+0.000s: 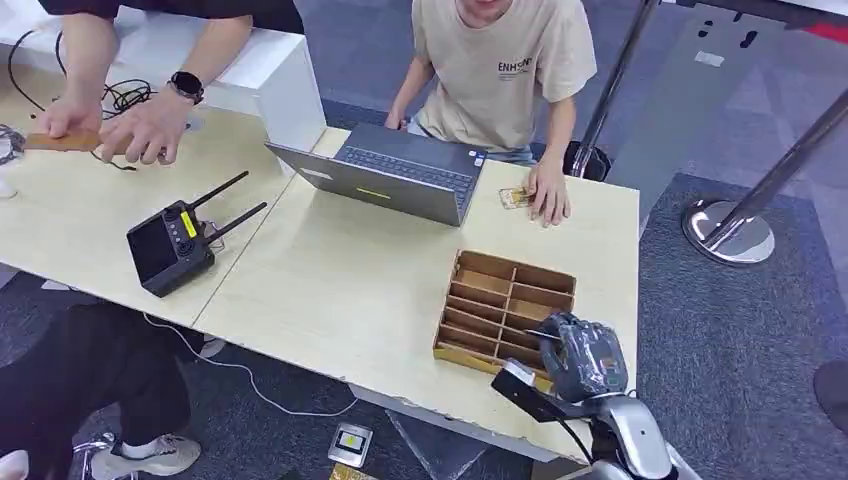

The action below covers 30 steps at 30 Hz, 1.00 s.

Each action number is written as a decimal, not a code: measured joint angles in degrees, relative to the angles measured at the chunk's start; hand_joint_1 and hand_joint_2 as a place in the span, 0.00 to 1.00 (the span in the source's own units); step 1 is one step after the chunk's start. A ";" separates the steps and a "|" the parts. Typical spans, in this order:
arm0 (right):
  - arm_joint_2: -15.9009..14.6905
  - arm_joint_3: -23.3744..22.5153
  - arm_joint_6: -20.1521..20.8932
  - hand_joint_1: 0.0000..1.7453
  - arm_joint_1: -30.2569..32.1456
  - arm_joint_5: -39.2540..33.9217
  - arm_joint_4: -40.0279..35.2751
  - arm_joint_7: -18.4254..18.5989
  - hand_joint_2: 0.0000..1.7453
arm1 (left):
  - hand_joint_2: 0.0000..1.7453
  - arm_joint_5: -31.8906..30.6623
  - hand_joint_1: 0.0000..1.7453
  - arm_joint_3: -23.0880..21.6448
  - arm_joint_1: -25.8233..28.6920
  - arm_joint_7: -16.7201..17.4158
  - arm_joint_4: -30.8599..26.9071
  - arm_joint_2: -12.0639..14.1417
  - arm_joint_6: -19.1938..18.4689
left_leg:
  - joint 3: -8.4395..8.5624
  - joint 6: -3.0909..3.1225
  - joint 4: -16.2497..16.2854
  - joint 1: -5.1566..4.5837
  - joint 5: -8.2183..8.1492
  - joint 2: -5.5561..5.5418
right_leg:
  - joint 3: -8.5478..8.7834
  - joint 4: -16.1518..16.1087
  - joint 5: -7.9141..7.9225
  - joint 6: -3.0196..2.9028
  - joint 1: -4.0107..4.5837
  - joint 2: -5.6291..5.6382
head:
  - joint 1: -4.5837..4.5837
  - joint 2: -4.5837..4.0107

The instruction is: Pass the card to the sensor for recognition and then transmit it.

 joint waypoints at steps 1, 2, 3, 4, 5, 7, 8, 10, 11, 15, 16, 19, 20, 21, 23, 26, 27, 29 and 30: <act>0.05 0.00 -0.59 1.00 -0.07 -0.58 -0.02 -0.44 1.00 | 0.00 -0.02 0.00 0.00 0.01 0.00 0.00 0.00 0.04 | -0.01 0.00 0.00 0.00 0.00 0.00 | 0.00 0.00 0.00 0.00 0.00 0.00 | 0.02 0.00; 0.11 -0.02 -1.33 1.00 -0.26 -1.14 -0.11 -0.90 1.00 | 0.00 -0.02 0.00 0.00 0.01 0.00 0.00 0.00 0.07 | -0.01 0.00 0.00 0.00 0.00 -0.01 | 0.00 0.00 0.00 0.00 0.00 0.00 | 0.02 0.00; 0.22 -0.11 -1.80 1.00 -0.59 -1.49 -0.22 -1.20 1.00 | 0.00 -0.09 0.00 0.00 0.00 -0.02 0.00 0.00 0.07 | 0.00 0.00 0.00 0.00 0.00 -0.01 | 0.00 0.00 0.00 0.00 0.00 0.00 | 0.02 0.00; 0.35 -0.24 -1.88 1.00 -0.87 -1.80 -0.48 -1.44 1.00 | 0.00 -0.11 0.00 0.00 -0.01 -0.04 0.00 0.00 0.07 | 0.00 0.00 0.00 0.00 0.00 0.00 | 0.00 0.01 0.00 0.00 0.00 0.00 | 0.00 0.00; 0.46 -0.42 -2.08 1.00 -1.31 -2.23 -1.11 -1.90 1.00 | 0.00 -0.13 0.00 0.00 0.00 -0.20 0.00 0.00 0.07 | -0.01 0.00 0.00 0.00 0.00 0.00 | 0.00 0.01 0.00 0.00 0.00 0.00 | 0.02 0.00; 0.72 -0.70 -2.14 1.00 -2.20 -2.32 -2.14 -2.41 1.00 | 0.00 -0.28 0.00 0.00 0.00 -0.22 0.00 0.00 0.07 | -0.01 0.00 0.00 0.00 0.00 0.00 | 0.00 0.01 0.00 0.00 0.00 0.00 | 0.00 0.00; 0.99 -0.88 -2.36 1.00 -2.98 -2.96 -3.17 -3.11 1.00 | 0.00 -0.31 0.00 0.00 0.00 -0.31 0.00 0.00 0.07 | -0.01 0.00 0.00 0.00 0.00 0.00 | 0.00 0.01 0.00 0.00 0.00 0.00 | 0.02 0.00; 1.29 -1.20 -2.65 1.00 -4.19 -3.74 -4.92 -3.59 1.00 | 0.00 -0.39 0.00 0.00 0.01 -0.33 0.00 0.00 0.07 | 0.00 -0.01 0.00 0.00 0.01 0.01 | 0.00 0.02 0.00 0.00 0.00 0.00 | 0.02 0.00; 1.55 -1.42 -2.67 1.00 -5.12 -4.62 -6.28 -4.02 1.00 | 0.00 -0.46 0.00 0.00 0.01 -0.35 0.00 0.00 0.07 | 0.01 -0.01 0.00 0.00 0.01 0.02 | 0.01 0.02 0.00 0.00 0.00 0.00 | 0.02 0.00; 2.45 -2.23 -2.17 1.00 -8.10 -8.15 -11.40 -5.73 1.00 | 0.00 -0.50 0.00 0.00 0.04 -0.68 0.00 0.00 0.07 | 0.00 -0.01 0.00 0.00 0.01 0.02 | 0.01 0.03 0.00 0.00 0.00 0.00 | 0.02 0.00; 2.71 -2.34 -1.75 1.00 -9.03 -9.07 -12.78 -5.94 1.00 | 0.00 -0.55 0.00 0.00 0.04 -0.87 0.00 0.00 0.07 | 0.01 -0.02 0.00 0.00 0.01 0.02 | 0.01 0.03 0.00 0.00 0.00 0.00 | 0.00 0.00; 3.56 -2.58 -0.44 1.00 -11.74 -12.12 -16.68 -7.30 1.00 | 0.00 -0.92 0.00 0.00 0.03 -1.18 0.00 0.00 0.04 | -0.02 -0.02 0.00 0.00 0.01 0.02 | -0.01 0.03 0.00 0.00 0.00 0.00 | 0.02 0.00; 3.81 -2.60 0.02 1.00 -12.96 -12.55 -17.66 -7.76 1.00 | 0.00 -1.09 0.00 -0.02 0.04 -1.20 0.00 0.00 0.02 | -0.01 -0.02 0.00 0.00 0.01 0.02 | -0.02 0.03 0.00 0.00 0.00 0.00 | 0.02 0.00; 4.00 -2.60 0.50 1.00 -14.20 -12.75 -18.38 -8.15 1.00 | 0.00 -1.38 0.00 -0.02 0.02 -1.20 0.00 0.00 -0.02 | 0.00 -0.02 0.00 0.00 0.01 0.02 | -0.01 0.03 0.00 0.00 0.00 0.00 | 0.00 0.00; 4.57 -2.58 1.39 1.00 -16.54 -13.40 -19.30 -8.94 1.00 | 0.00 -1.88 0.00 -0.02 -0.01 -1.20 0.00 -0.02 -0.11 | -0.01 -0.02 0.00 0.00 0.02 0.02 | 0.00 0.03 0.00 0.00 0.00 0.00 | 0.02 0.00; 5.31 -2.56 1.72 1.00 -19.79 -14.32 -19.28 -10.19 1.00 | 0.00 -2.30 0.00 -0.02 -0.02 -1.20 0.00 -0.04 -0.13 | 0.00 -0.02 0.00 0.00 0.02 0.02 | 0.00 0.03 0.00 0.00 0.00 0.00 | 0.00 0.00; 5.44 -2.56 1.77 1.00 -20.47 -14.50 -19.28 -10.41 1.00 | 0.00 -2.34 0.00 -0.02 -0.01 -1.20 0.00 -0.04 -0.13 | -0.01 -0.02 0.00 0.00 0.02 0.02 | 0.00 0.03 0.00 0.00 0.00 0.00 | 0.02 0.00; 5.77 -2.51 2.14 1.00 -21.55 -14.52 -19.15 -10.78 1.00 | 0.00 -2.62 0.00 -0.02 0.00 -1.27 0.00 -0.07 -0.17 | -0.02 -0.02 0.00 0.00 0.02 0.01 | 0.00 0.03 0.00 0.00 0.00 0.00 | 0.02 0.00; 5.88 -2.43 2.38 1.00 -22.22 -14.52 -18.88 -11.11 1.00 | 0.00 -2.86 0.00 -0.04 -0.01 -1.33 0.00 -0.07 -0.33 | -0.05 -0.02 0.00 0.00 0.02 0.00 | -0.01 0.04 0.00 0.00 0.00 0.00 | 0.02 0.00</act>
